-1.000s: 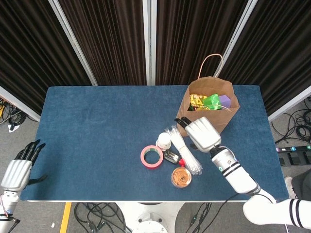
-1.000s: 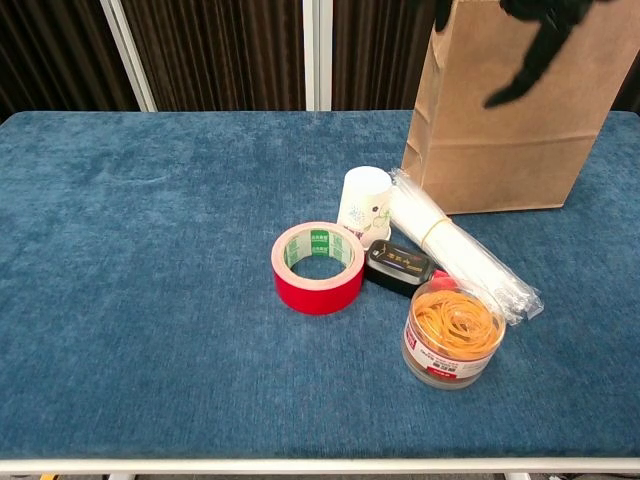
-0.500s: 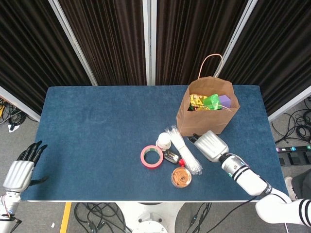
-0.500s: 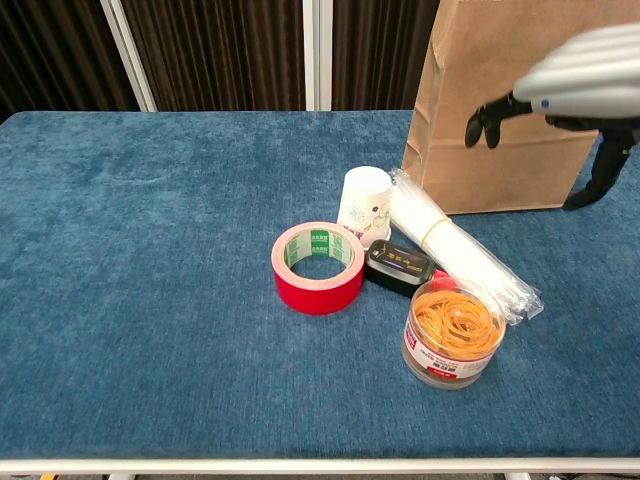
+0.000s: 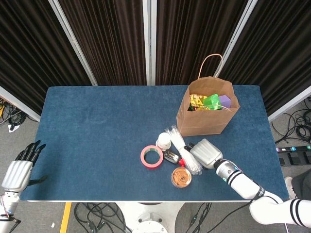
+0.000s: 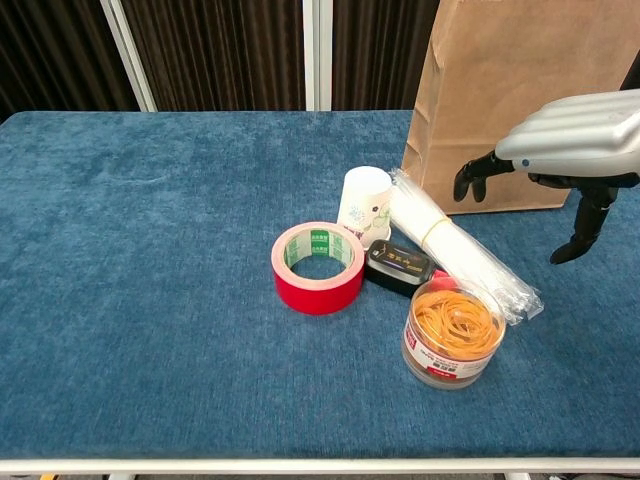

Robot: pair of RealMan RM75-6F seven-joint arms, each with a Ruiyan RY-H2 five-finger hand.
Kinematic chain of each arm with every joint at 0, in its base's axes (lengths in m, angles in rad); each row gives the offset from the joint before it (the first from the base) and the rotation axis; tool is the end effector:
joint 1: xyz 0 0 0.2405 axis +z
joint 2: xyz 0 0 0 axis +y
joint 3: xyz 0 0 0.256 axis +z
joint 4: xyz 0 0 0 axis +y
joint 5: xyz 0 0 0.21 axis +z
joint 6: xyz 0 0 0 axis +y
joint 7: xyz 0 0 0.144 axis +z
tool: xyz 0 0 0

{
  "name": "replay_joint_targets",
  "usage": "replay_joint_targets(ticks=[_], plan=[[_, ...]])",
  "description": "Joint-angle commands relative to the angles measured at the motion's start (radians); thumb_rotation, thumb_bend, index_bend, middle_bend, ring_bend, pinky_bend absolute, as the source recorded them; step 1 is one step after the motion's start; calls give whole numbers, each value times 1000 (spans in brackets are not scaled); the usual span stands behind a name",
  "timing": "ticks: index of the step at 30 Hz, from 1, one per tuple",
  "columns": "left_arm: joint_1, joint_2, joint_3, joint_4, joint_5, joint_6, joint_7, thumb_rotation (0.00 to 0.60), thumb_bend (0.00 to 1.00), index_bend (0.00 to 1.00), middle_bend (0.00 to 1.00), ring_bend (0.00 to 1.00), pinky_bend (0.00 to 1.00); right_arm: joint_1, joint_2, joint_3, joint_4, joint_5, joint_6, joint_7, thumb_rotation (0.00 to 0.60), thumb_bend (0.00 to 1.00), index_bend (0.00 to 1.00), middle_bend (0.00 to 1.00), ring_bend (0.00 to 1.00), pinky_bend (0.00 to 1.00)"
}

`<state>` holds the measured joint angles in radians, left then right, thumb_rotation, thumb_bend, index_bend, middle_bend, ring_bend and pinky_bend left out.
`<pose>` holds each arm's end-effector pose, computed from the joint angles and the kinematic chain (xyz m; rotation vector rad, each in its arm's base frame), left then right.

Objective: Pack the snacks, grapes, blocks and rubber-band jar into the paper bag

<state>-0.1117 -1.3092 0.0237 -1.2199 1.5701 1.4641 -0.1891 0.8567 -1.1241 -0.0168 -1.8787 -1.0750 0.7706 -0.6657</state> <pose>-0.3600 0.1794 0.1192 -1.5010 -0.9201 -0.8819 -0.1483 -0.2977 0.0461 2.2881 -0.5810 0.4821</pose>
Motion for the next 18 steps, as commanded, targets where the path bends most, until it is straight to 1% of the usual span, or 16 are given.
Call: replay_joint_targets(ticks=[1, 4, 6, 9, 13, 18], plan=[[0, 2, -1, -1, -1, 0, -2, 600, 107, 123, 118, 20, 210, 9, -18, 2, -26, -9, 24, -20, 600, 0, 191, 255, 840, 874], [-1, 3, -2, -3, -1, 0, -2, 600, 107, 124, 118, 21, 210, 18, -32, 9, -55, -20, 42, -39, 600, 0, 191, 264, 840, 874], [0, 4, -2, -5, 0, 2, -3, 600, 107, 123, 118, 21, 211, 31, -37, 6, -77, 0, 32, -54, 600, 0, 191, 264, 841, 874], [-1, 4, -2, -7, 1, 4, -3, 600, 107, 123, 118, 21, 210, 55, -43, -15, -104, 38, 9, -94, 600, 0, 191, 262, 840, 874], [0, 5, -3, -8, 0, 6, -4, 600, 108, 123, 118, 21, 210, 70, -60, -49, -127, 70, 14, -145, 600, 0, 192, 261, 840, 874], [0, 4, -3, -6, -1, 3, -5, 600, 107, 124, 118, 21, 210, 82, -100, -76, -120, 97, 17, -166, 600, 0, 191, 261, 840, 874]])
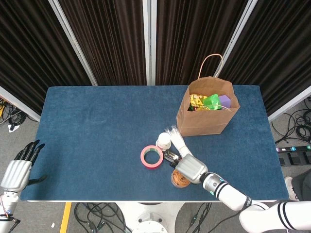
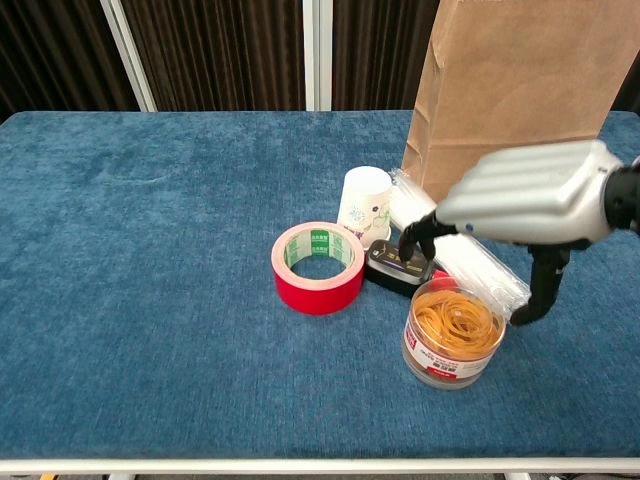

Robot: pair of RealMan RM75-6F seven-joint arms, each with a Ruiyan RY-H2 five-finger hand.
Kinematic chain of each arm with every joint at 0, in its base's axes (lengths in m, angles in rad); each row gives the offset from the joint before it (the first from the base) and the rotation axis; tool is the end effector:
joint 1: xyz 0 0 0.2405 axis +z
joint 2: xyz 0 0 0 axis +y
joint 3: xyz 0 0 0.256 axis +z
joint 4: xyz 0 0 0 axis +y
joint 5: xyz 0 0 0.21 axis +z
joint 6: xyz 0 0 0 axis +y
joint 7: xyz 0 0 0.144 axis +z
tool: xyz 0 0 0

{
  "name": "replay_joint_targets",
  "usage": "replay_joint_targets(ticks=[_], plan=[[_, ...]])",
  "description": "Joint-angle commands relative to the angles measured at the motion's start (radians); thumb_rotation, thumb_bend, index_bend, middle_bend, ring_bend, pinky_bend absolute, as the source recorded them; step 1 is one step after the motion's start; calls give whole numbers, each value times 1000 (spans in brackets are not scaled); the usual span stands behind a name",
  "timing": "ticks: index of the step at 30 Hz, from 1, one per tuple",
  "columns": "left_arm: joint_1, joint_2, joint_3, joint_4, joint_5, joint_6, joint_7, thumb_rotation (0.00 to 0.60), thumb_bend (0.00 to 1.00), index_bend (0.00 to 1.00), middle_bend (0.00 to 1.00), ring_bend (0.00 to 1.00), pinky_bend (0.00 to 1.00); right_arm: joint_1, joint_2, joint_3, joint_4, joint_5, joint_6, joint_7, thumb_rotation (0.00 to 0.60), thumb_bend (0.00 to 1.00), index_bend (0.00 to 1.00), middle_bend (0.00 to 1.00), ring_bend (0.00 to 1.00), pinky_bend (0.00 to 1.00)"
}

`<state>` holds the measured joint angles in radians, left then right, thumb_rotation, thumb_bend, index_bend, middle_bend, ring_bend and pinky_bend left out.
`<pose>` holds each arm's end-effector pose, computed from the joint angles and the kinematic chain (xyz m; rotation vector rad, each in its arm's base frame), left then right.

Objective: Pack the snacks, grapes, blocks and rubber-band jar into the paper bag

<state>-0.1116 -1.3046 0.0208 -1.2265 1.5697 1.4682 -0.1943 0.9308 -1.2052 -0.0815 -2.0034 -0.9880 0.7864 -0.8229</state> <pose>-0.3589 0.1799 0.1210 -1.4945 -0.9212 -0.8918 -0.1170 -0.2574 0.0117 2.4560 -0.5452 0.4701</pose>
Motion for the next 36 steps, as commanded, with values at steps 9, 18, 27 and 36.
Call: replay_joint_targets(ticks=[9, 18, 27, 36], plan=[[1, -2, 1, 8, -1, -1, -6, 600, 107, 124, 117, 21, 210, 34, -63, -46, 28, 58, 20, -46, 600, 0, 189, 262, 840, 874], [4, -7, -2, 17, -1, 8, -17, 600, 107, 123, 103, 21, 210, 48, -109, -67, 58, 85, 41, -58, 600, 0, 244, 296, 841, 874], [8, -9, 2, 26, -3, 5, -22, 600, 108, 123, 103, 21, 211, 32, -136, -70, 73, 48, 90, -44, 600, 0, 437, 379, 848, 874], [7, -12, 1, 29, -2, 5, -22, 600, 107, 123, 103, 21, 210, 19, -116, -32, 55, -26, 126, 17, 600, 0, 503, 439, 857, 874]])
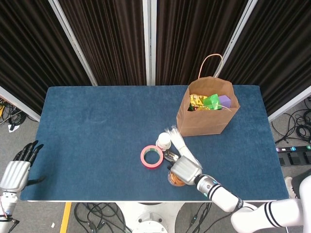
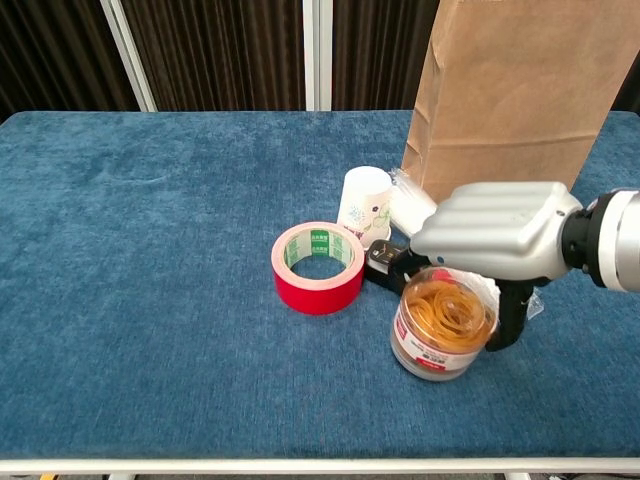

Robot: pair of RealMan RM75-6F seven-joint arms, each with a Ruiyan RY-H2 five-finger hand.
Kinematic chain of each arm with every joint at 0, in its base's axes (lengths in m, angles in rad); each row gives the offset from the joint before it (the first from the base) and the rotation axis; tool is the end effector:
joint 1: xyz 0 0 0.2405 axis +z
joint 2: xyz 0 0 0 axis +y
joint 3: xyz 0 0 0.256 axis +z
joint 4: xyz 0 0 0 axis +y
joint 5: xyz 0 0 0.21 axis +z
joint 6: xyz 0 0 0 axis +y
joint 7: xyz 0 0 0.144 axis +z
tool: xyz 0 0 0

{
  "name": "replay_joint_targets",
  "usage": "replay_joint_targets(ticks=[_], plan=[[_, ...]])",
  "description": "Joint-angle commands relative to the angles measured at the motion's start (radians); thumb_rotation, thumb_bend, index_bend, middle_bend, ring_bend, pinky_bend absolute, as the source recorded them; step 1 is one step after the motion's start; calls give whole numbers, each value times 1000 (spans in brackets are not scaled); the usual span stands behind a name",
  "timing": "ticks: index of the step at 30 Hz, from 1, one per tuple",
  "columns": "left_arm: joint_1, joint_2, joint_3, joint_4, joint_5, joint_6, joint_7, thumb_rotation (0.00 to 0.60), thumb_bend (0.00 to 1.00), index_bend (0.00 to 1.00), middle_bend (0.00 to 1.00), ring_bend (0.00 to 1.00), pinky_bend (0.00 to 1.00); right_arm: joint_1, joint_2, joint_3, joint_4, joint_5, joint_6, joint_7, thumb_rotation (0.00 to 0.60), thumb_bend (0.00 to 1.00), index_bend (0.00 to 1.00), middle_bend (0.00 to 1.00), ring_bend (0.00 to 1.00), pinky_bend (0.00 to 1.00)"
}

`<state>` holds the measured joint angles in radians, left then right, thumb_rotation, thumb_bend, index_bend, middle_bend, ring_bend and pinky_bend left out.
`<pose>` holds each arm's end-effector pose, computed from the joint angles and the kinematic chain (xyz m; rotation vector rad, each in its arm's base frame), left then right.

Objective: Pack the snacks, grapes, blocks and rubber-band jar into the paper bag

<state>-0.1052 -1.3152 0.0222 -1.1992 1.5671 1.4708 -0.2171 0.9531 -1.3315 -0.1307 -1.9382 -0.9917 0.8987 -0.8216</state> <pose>-0.3639 0.1778 0.1208 -1.4847 -0.9302 -0.8914 -0.1145 -0.2547 -0.0133 2.4312 -0.5319 0.5220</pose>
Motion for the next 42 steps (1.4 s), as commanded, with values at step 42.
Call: replay_joint_targets(ticks=[42], plan=[[2, 8, 0, 8, 0, 0, -23, 600, 108, 124, 103, 21, 210, 65, -69, 467, 365, -93, 584, -351, 600, 0, 529, 452, 863, 874]])
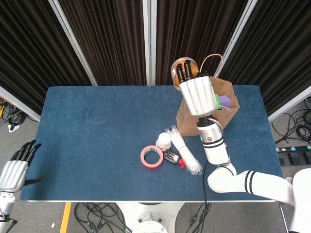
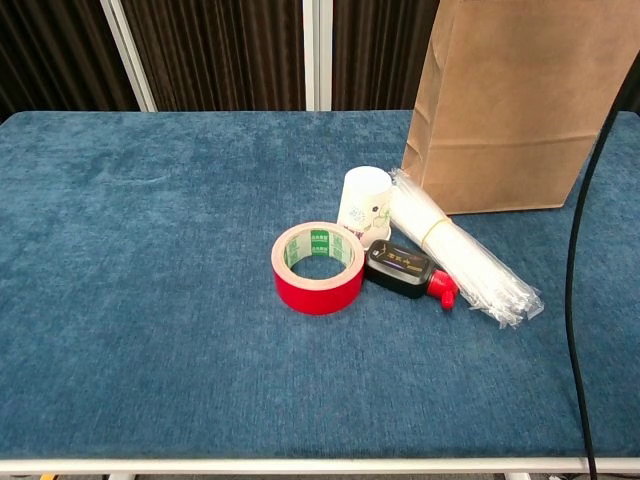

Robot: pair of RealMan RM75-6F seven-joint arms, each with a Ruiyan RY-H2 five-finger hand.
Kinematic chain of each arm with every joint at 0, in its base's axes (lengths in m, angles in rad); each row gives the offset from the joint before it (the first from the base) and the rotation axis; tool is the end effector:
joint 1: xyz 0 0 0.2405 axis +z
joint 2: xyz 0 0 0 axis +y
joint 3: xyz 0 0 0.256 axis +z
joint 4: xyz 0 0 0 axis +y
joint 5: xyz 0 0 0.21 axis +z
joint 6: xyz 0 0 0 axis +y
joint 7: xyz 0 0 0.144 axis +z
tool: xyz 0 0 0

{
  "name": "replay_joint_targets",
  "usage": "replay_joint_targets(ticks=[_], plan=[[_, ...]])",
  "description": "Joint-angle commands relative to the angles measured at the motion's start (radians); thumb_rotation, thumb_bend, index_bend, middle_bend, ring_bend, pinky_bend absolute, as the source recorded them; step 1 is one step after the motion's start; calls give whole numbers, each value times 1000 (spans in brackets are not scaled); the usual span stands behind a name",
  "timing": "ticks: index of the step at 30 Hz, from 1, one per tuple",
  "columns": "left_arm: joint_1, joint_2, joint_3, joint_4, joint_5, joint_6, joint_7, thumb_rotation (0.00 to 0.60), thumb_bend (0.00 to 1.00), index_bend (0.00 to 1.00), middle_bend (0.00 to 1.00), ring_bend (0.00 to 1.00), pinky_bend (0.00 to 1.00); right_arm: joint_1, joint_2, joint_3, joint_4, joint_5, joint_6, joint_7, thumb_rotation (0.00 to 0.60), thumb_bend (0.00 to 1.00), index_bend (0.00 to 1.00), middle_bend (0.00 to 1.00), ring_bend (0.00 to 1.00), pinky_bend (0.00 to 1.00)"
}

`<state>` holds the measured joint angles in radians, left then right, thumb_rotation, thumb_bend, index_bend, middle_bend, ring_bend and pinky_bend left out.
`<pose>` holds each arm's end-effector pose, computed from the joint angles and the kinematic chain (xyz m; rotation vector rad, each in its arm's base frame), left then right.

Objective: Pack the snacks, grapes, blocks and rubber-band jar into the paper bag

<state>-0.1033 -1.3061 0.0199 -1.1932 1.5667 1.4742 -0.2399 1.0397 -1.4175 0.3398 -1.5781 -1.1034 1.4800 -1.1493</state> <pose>-0.3660 0.1779 0.1258 -1.4760 -0.9340 -0.8988 -0.0043 -0.3928 0.1231 1.3419 0.1060 0.8846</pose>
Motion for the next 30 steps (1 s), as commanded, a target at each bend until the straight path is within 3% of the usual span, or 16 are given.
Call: replay_joint_targets(ticks=[1, 8, 20, 26, 30], plan=[[0, -2, 4, 3, 1, -6, -1, 600, 108, 124, 103, 21, 210, -28, 20, -5, 10, 23, 2, -25, 600, 0, 529, 453, 863, 874], [4, -7, 11, 9, 5, -6, 4, 600, 108, 124, 103, 20, 210, -68, 46, 10, 30, 108, -23, -29, 600, 0, 530, 454, 863, 874], [1, -13, 16, 6, 11, -13, 20, 600, 108, 124, 103, 21, 210, -126, 41, 2, -23, 252, -107, 54, 600, 0, 531, 454, 863, 874], [0, -10, 11, 4, 3, -16, 15, 600, 107, 123, 103, 20, 210, -121, 46, 29, -70, 326, -117, 53, 600, 0, 530, 451, 858, 875], [-2, -12, 12, 5, 6, -17, 16, 600, 107, 123, 103, 20, 210, -118, 60, 37, -94, 347, -115, 50, 600, 0, 417, 402, 854, 875]])
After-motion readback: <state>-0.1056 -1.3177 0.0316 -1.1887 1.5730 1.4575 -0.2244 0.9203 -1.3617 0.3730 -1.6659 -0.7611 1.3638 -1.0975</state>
